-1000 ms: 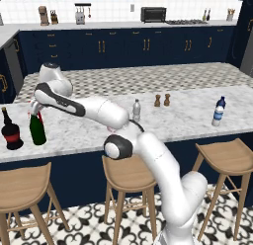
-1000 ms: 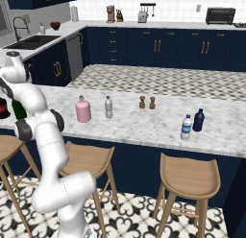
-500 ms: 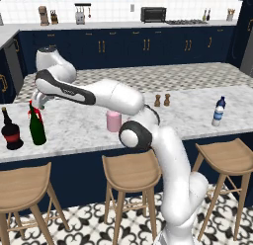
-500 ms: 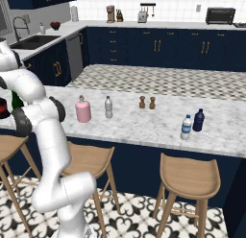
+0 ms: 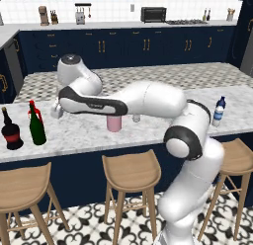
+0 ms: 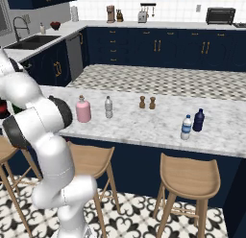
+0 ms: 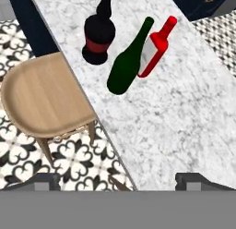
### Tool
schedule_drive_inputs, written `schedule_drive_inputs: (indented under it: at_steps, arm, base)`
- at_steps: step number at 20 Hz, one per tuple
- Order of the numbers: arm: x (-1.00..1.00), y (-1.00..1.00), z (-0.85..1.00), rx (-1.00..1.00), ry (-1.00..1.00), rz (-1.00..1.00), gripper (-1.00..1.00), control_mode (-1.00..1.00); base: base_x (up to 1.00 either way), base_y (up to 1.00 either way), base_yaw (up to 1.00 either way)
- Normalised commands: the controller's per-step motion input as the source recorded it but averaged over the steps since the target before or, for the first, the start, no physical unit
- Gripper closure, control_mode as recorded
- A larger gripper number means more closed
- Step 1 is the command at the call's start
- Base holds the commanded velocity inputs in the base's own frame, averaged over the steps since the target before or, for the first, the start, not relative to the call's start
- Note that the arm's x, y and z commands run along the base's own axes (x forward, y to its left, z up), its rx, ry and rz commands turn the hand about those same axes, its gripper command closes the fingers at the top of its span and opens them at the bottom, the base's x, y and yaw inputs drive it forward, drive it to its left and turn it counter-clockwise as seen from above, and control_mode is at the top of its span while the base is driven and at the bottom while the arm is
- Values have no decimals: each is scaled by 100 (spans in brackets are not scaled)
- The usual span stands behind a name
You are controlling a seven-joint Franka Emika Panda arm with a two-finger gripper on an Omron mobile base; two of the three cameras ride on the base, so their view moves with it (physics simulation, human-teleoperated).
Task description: Move the plastic bottles in the middle to the plastics group, and the glass bottles in the middle to the glass group.
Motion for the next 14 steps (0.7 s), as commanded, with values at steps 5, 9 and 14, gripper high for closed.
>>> schedule_drive_inputs:
  at_steps: [5,9,14]
  arm:
    - [-32,-100,2,4,0,0,-100,-100]
    - [-5,-88,21,0,4,0,-100,-100]
    - [0,-65,13,0,9,-1,-100,-100]
  base:
    - [0,0,0]
    - [0,0,0]
    - [0,0,0]
